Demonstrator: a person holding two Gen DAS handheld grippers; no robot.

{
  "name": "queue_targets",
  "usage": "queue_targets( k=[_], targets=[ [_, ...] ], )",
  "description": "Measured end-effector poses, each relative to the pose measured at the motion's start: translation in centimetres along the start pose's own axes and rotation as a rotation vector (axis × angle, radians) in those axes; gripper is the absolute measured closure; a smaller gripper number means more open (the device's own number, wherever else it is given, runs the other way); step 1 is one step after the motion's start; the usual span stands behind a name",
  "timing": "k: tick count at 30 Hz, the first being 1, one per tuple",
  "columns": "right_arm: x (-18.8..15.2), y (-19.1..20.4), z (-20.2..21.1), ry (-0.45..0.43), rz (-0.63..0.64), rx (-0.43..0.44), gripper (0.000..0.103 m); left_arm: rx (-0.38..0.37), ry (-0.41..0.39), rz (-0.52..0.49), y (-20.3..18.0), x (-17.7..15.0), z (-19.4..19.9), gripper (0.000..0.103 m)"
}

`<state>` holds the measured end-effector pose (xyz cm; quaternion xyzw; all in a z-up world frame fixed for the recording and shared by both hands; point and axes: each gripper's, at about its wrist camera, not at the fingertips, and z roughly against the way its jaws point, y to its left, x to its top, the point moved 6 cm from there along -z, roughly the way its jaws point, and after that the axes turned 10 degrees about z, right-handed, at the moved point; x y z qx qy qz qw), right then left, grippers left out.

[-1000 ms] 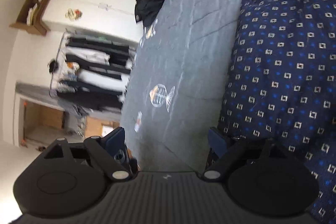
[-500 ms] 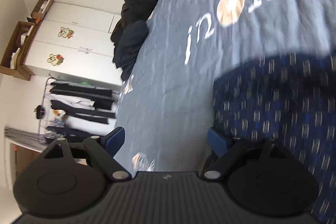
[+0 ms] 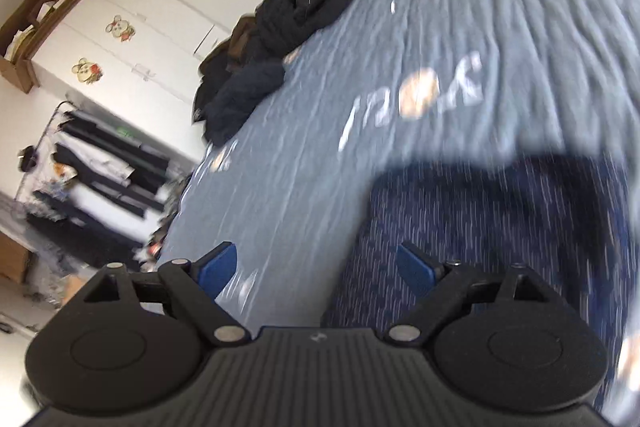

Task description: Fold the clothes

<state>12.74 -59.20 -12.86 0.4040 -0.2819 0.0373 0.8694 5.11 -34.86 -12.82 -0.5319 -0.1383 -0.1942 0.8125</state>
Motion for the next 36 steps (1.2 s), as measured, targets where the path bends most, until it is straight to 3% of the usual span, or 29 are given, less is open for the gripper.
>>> queue_targets(
  k=[5,8,18,21,27,32,36],
  targets=[
    [-6.9,1.2,1.4,0.073,0.001,0.054,0.016,0.028,-0.118,0.050,-0.4,2.4,0.2,0.001],
    [-8.6,0.0,2.8,0.081,-0.028,0.034,0.016,0.031,-0.162,0.054,-1.1,3.5,0.7,0.001],
    [-13.3,-4.1,8.1,0.097,-0.123,-0.038,0.017,0.051,-0.190,0.050,-1.6,4.9,0.1,0.001],
    [-11.9,-2.1,9.8,0.056,-0.085,-0.023,0.016,0.053,-0.186,0.036,-1.9,4.9,-0.2,0.001],
    [-4.0,-1.6,9.3,-0.194,-0.072,-0.042,0.013,0.065,-0.184,0.030,-2.0,4.8,-0.8,0.001],
    [0.1,-5.3,4.6,-0.220,-0.120,-0.128,0.013,0.078,-0.180,0.029,-1.7,4.9,-1.0,0.001],
    [0.8,-8.9,2.2,-0.194,-0.170,-0.183,0.013,0.107,-0.163,0.019,-1.1,4.8,-1.5,0.001]
  ],
)
